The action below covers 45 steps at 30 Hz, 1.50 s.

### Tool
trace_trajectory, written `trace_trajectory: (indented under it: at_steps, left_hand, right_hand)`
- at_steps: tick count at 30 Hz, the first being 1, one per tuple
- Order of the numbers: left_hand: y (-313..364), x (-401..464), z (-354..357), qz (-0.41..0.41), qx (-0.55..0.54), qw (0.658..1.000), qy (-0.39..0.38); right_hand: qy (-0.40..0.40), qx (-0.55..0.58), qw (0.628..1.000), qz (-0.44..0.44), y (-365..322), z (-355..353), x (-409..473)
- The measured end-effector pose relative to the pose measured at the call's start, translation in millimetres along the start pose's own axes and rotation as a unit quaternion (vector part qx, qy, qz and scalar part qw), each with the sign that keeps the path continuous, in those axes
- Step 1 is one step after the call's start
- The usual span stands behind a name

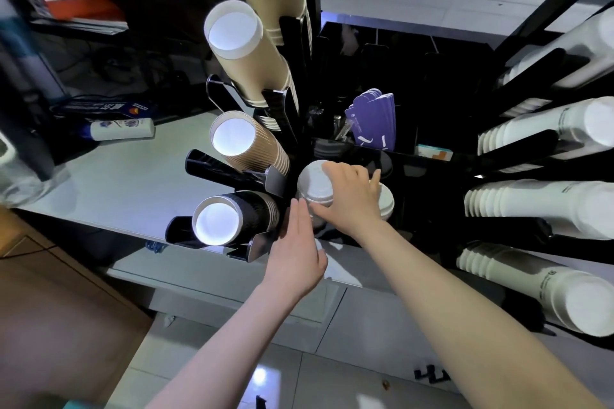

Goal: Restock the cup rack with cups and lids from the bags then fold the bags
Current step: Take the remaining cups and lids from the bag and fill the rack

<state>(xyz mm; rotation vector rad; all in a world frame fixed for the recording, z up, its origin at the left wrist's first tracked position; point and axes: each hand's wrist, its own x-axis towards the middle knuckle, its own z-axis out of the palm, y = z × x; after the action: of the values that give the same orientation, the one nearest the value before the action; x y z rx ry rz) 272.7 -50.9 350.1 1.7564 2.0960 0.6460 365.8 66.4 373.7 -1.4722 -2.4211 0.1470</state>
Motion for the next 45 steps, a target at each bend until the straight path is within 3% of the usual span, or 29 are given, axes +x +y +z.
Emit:
trace_trajectory:
  at_steps: [8, 17, 23, 26, 36, 45]
  left_hand:
    - [-3.5, 7.4, 2.9, 0.031, 0.038, 0.999, -0.012]
    - [8.6, 33.1, 12.4, 0.071, 0.079, 0.994, -0.013]
    - [14.7, 47.6, 19.7, 0.047, 0.147, 0.987, -0.036]
    - [14.6, 48.1, 24.3, 0.046, 0.174, 0.983, -0.029]
    - [19.0, 56.4, 14.4, 0.036, 0.159, 0.985, -0.058]
    - [21.4, 20.1, 15.6, 0.058, 0.106, 0.993, 0.009]
  right_hand:
    - [-0.077, -0.065, 0.995, -0.019, 2.4, 12.4, -5.3]
    - [0.084, 0.01, 0.996, 0.001, 41.1, -12.8, -35.8]
    - [-0.056, -0.075, 0.995, 0.02, 56.4, -5.4, -46.3]
    - [-0.088, -0.071, 0.993, 0.032, 57.3, -1.8, -46.5]
    - [-0.12, -0.062, 0.99, 0.039, 59.6, 4.5, -58.1]
    - [-0.102, -0.023, 0.994, 0.031, 61.0, -2.6, -69.9]
